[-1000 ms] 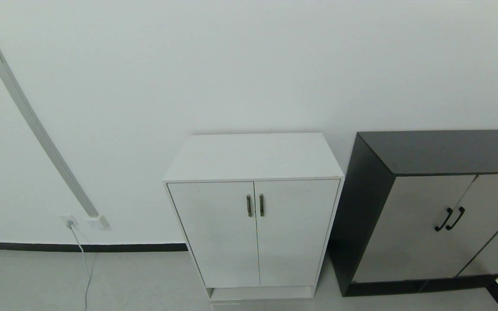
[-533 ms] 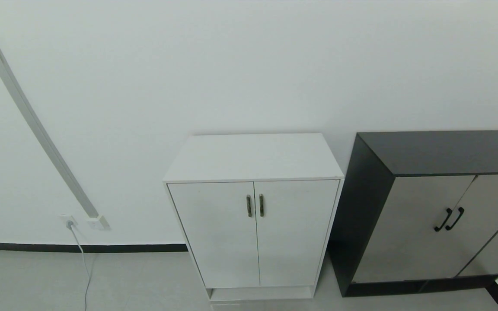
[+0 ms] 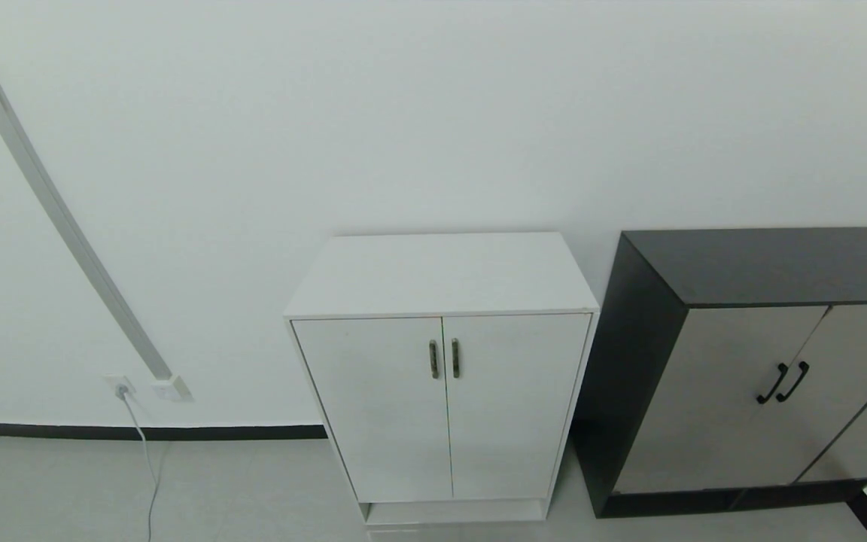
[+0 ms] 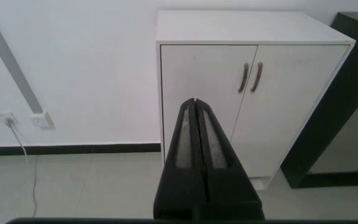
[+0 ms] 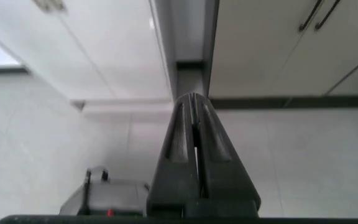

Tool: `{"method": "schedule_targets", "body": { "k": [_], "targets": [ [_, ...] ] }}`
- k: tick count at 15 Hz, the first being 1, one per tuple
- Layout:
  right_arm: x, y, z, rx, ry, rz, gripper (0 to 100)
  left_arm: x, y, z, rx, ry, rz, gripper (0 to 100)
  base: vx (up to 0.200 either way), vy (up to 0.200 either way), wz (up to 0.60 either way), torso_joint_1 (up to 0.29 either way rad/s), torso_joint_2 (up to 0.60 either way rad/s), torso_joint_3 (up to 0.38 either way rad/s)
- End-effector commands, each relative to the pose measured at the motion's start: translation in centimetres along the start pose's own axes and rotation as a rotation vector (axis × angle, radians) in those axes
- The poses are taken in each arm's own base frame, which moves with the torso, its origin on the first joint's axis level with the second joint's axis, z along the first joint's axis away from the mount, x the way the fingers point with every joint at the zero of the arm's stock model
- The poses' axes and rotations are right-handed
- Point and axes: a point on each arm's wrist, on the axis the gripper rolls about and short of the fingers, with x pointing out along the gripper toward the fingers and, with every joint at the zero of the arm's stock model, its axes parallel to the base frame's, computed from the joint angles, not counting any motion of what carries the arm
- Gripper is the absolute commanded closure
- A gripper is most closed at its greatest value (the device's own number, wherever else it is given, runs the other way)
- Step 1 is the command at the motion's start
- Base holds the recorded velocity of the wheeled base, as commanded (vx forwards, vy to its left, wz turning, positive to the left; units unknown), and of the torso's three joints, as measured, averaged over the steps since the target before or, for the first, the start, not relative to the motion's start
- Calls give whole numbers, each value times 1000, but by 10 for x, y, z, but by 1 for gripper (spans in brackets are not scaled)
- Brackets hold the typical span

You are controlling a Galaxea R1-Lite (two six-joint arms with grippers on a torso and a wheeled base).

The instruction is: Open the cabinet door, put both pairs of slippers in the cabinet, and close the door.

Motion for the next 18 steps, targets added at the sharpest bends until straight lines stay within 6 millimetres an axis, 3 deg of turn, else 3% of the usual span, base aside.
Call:
{"method": "schedule_targets", "body": {
  "k": [1,5,8,11,14,18],
  "targets": [
    [-2,0,0,-4,-29,10,100,0,0,0,0,0,1,100,0,0,0,0,0,0],
    [-9,-1,-1,-52,-112,-23,100,0,0,0,0,0,1,100,0,0,0,0,0,0],
    [-17,-4,-2,-95,-200,-177,100,0,0,0,0,0,1,100,0,0,0,0,0,0],
    [-23,-4,-5,-84,-273,-176,100,0,0,0,0,0,1,100,0,0,0,0,0,0],
    [-27,-4,-9,-49,-343,-156,100,0,0,0,0,0,1,100,0,0,0,0,0,0],
    [-24,0,-13,6,-309,49,100,0,0,0,1,0,-1,100,0,0,0,0,0,0]
  ]
}}
